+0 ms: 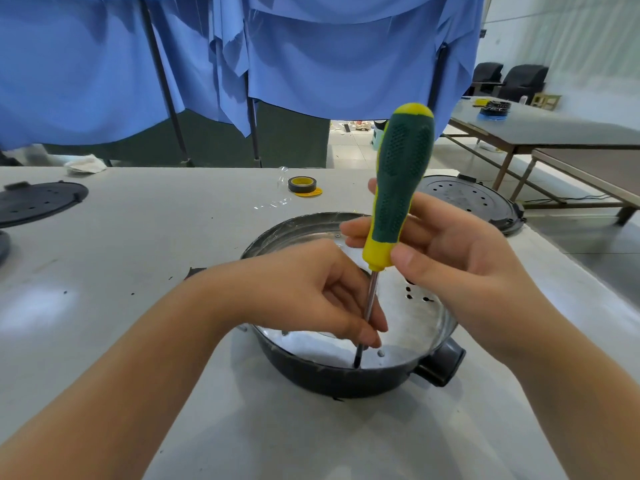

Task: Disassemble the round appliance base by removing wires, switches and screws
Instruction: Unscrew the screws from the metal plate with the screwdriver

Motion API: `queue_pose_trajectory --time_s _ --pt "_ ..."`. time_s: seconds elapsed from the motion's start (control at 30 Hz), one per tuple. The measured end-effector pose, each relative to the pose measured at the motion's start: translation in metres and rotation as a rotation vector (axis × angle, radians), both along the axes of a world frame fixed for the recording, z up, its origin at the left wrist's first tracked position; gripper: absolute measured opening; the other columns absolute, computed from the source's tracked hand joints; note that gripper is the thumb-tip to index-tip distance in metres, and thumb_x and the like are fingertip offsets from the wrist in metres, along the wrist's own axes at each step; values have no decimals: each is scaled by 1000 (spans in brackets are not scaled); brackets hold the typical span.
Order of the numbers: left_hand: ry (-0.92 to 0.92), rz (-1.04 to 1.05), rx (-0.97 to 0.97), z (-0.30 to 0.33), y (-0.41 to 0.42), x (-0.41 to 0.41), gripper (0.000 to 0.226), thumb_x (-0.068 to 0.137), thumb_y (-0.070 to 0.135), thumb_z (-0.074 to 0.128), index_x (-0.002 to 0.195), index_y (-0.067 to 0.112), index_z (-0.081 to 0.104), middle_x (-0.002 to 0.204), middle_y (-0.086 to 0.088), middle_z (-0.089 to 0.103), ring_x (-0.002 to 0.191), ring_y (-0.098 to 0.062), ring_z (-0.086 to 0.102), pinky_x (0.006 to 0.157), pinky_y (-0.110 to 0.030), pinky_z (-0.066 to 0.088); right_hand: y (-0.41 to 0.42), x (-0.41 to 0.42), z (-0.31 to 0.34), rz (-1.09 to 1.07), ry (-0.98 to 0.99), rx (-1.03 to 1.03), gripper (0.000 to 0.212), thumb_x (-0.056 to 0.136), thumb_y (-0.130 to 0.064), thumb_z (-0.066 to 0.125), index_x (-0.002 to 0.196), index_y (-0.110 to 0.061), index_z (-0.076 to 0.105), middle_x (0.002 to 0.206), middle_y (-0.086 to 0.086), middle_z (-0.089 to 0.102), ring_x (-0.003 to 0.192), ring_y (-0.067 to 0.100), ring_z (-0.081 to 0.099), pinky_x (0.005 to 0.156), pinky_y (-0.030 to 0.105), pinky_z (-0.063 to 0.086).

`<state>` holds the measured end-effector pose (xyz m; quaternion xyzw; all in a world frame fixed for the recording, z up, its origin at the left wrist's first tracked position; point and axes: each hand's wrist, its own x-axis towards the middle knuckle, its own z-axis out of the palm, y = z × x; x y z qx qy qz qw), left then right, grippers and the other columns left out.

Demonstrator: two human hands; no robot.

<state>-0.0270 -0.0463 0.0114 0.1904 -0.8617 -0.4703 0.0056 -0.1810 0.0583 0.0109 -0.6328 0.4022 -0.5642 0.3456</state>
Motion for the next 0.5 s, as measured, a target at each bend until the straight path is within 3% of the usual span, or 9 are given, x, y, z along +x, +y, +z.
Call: queue_pose_trajectory --time_s 0.07,0.17,0.23,0.33,0.43,0.5 --pt "21 26 -44 0 2 -1 5 75 21 79 74 22 75 82 3 77 81 -13 73 78 -20 56 0 2 1 -29 32 8 37 84 -11 57 118 -27 56 109 -3 70 106 10 65 82 15 50" --pt "41 52 -129 -3 3 -4 22 68 33 83 72 14 72 70 1 75 69 -16 71 58 -20 53 -1 4 0 -116 68 -32 41 72 -28 69 112 -31 61 110 2 66 95 6 66 79 16 51" --pt "36 44 -108 -2 2 -4 20 69 30 83 78 16 72 74 2 75 70 -13 72 62 -18 54 -3 3 -1 -115 33 -52 40 72 -23 70 111 -29 62 105 9 67 89 11 67 78 20 53" --pt "3 -26 -29 -1 0 0 16 78 16 77 92 22 73 88 6 76 84 -7 72 79 -17 54 -2 0 -1 -31 -19 -33 42 79 -5 61 119 -21 56 102 7 72 97 17 69 83 22 52" --pt "17 10 -59 -1 0 -1 8 75 19 80 80 23 75 80 8 76 78 -9 72 74 -18 56 1 0 1 23 -11 1 43 84 -4 55 124 -20 52 109 4 71 105 16 66 84 20 51" --pt "43 46 -124 -2 2 -3 12 70 27 83 69 21 73 73 6 75 71 -12 71 66 -22 57 1 2 2 -28 32 3 40 82 -10 60 119 -25 56 102 0 71 99 9 66 79 16 51"
